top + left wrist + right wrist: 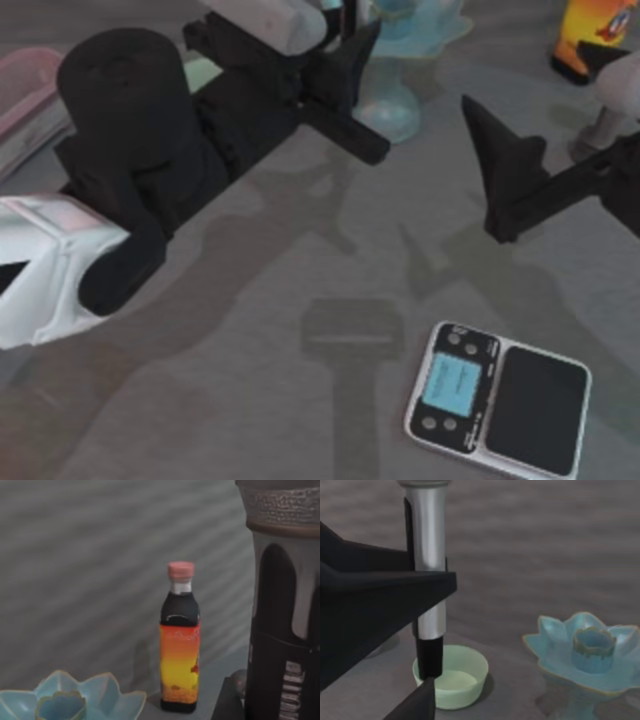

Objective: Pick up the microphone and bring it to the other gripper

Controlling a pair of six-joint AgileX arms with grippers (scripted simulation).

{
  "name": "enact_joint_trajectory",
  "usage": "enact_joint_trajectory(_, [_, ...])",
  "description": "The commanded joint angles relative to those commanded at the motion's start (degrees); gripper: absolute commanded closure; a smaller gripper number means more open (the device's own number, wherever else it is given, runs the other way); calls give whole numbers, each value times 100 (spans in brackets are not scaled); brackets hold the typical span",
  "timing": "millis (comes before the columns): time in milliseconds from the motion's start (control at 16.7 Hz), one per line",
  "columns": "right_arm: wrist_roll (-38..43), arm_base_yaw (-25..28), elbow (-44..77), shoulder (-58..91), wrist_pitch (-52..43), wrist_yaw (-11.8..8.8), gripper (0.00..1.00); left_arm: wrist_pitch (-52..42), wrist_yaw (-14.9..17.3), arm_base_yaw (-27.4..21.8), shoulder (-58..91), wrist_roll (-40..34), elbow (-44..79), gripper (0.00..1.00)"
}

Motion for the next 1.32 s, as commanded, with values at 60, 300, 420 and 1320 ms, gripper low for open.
enact_joint_trajectory(60, [-6, 202, 208, 289, 114, 34, 0, 0, 0, 0, 0, 0, 0, 100])
enact_joint_trajectory(300, [-23, 707, 752, 986, 422, 118, 0, 0, 0, 0, 0, 0, 0, 100])
enact_joint_trajectory(420, [-24, 737, 787, 1030, 442, 123, 0, 0, 0, 0, 0, 0, 0, 100])
enact_joint_trajectory(1320, [-19, 505, 2572, 3321, 946, -74, 0, 0, 0, 0, 0, 0, 0, 100])
